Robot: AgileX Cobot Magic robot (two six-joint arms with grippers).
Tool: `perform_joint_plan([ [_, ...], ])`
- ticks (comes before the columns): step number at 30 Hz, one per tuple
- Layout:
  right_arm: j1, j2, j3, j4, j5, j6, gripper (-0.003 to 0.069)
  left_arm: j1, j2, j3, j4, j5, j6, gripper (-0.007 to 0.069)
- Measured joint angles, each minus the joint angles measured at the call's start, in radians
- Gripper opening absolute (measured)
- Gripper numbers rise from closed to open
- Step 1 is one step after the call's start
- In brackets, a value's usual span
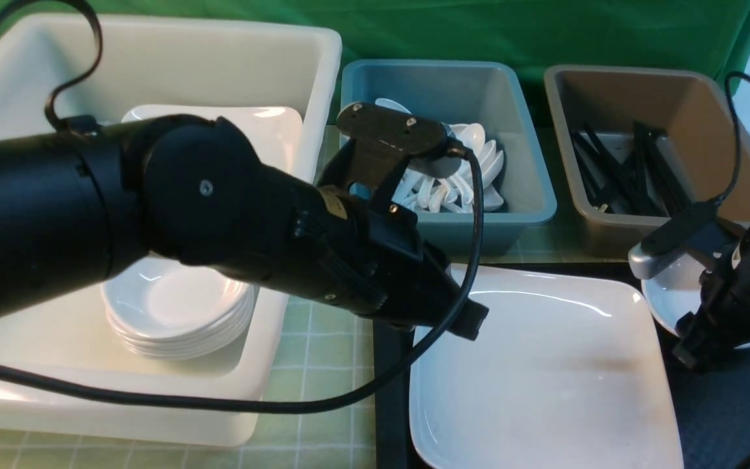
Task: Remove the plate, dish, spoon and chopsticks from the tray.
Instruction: Use the right arm to grab a small plate from the dinner plate, then use the right arm to put the small plate into the large storage box on the left
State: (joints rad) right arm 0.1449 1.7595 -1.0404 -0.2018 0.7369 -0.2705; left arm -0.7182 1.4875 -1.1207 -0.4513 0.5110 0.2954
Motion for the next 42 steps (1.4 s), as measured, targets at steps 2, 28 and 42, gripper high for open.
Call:
perform_joint_plan([
  [2, 0.000, 0.021, 0.000, -0.004, -0.029, -0.017, 0.0454, 0.000, 0.001, 0.000, 0.000, -0.001, 0.000, -0.0016],
  [28, 0.114, -0.340, -0.156, 0.190, 0.296, 0.020, 0.0026, 0.014, 0.030, -0.245, 0.371, 0.193, -0.216, -0.0016],
  [42, 0.596, 0.003, -0.886, 0.626, 0.243, -0.194, 0.0027, 0.731, -0.342, -0.173, 0.375, 0.433, -0.244, -0.0016],
])
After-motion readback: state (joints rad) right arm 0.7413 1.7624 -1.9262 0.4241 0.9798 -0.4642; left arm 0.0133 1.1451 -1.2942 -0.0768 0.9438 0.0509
